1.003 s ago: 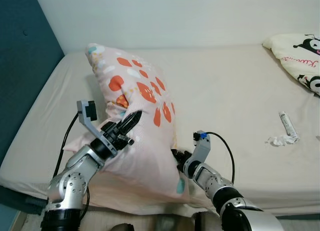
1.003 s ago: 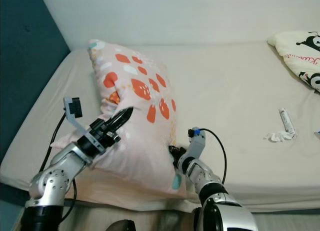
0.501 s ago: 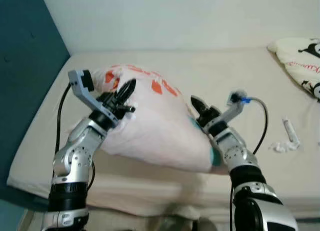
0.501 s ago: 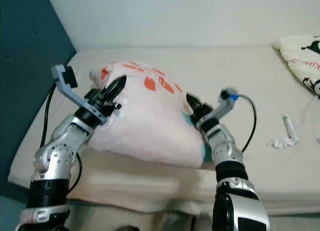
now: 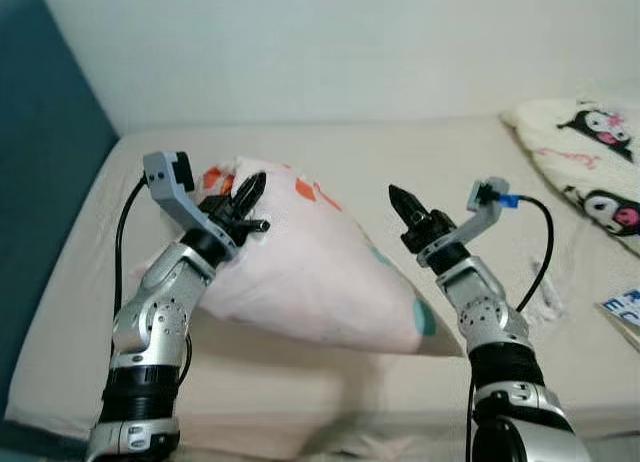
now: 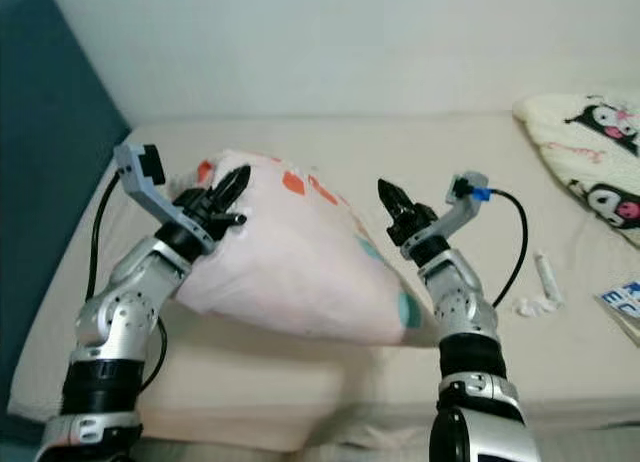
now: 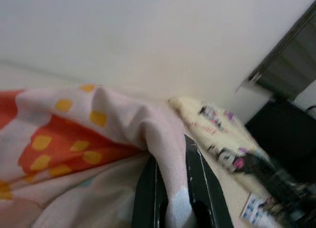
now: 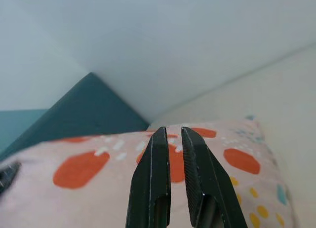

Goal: Clean up the room

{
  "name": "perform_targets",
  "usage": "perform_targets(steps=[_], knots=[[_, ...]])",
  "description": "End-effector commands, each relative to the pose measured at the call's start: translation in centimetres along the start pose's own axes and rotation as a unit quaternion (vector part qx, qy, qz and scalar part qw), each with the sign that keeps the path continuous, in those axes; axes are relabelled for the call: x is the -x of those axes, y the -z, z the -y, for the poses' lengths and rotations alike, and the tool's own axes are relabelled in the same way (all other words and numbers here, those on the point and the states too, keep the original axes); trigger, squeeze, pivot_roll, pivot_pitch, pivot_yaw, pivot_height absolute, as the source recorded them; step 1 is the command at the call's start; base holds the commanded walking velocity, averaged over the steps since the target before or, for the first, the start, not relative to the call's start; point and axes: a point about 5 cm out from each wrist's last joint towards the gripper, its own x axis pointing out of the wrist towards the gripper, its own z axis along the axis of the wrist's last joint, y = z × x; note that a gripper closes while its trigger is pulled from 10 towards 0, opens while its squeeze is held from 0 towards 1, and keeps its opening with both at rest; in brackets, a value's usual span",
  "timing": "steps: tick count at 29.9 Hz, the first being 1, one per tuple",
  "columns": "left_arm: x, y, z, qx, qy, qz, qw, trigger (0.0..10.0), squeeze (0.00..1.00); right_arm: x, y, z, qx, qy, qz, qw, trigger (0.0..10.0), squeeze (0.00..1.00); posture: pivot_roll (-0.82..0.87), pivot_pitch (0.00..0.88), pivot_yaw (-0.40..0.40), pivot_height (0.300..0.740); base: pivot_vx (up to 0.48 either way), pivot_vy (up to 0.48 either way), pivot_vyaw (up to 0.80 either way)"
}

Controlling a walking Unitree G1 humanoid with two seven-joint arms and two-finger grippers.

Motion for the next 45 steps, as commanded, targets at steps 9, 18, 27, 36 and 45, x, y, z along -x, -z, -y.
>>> perform_targets(steps=[9, 18, 27, 36, 45], knots=[[0.8, -0.5, -2.5, -0.006, -0.066, 0.041, 0.997, 10.0, 0.0, 0.6, 1.6, -0.5, -0.004, 0.005, -0.023, 1.0, 10.0, 0.0, 0.01, 0.082, 0.018, 0.74, -0.268, 0.263, 0.0], [0.2, 0.2, -2.2, -0.035, -0.058, 0.024, 0.997, 10.0, 0.0, 0.5, 1.6, -1.0, -0.001, 0.005, -0.022, 1.0, 10.0, 0.0, 0.01, 0.079, 0.027, 0.74, 0.0, 0.0, 0.0], [-1.6, 0.8, -1.0, -0.094, -0.029, 0.004, 0.995, 10.0, 0.0, 0.6, 1.5, -0.8, 0.003, 0.018, -0.017, 1.0, 10.0, 0.0, 0.0, 0.069, 0.036, 0.74, 0.0, 0.0, 0.0], [-3.9, 2.2, 1.4, -0.096, 0.008, -0.005, 0.995, 10.0, 0.0, 0.7, 1.5, -1.0, 0.007, 0.025, -0.012, 1.0, 10.0, 0.0, -0.02, 0.064, 0.055, 0.74, 0.0, 0.249, 0.0], [-5.5, 1.9, 2.4, -0.101, 0.015, 0.009, 0.995, 10.0, 0.0, 0.8, 1.4, -1.2, 0.011, 0.026, -0.005, 1.0, 10.0, 0.0, -0.03, 0.067, 0.069, 0.74, 0.0, 0.402, 0.0]])
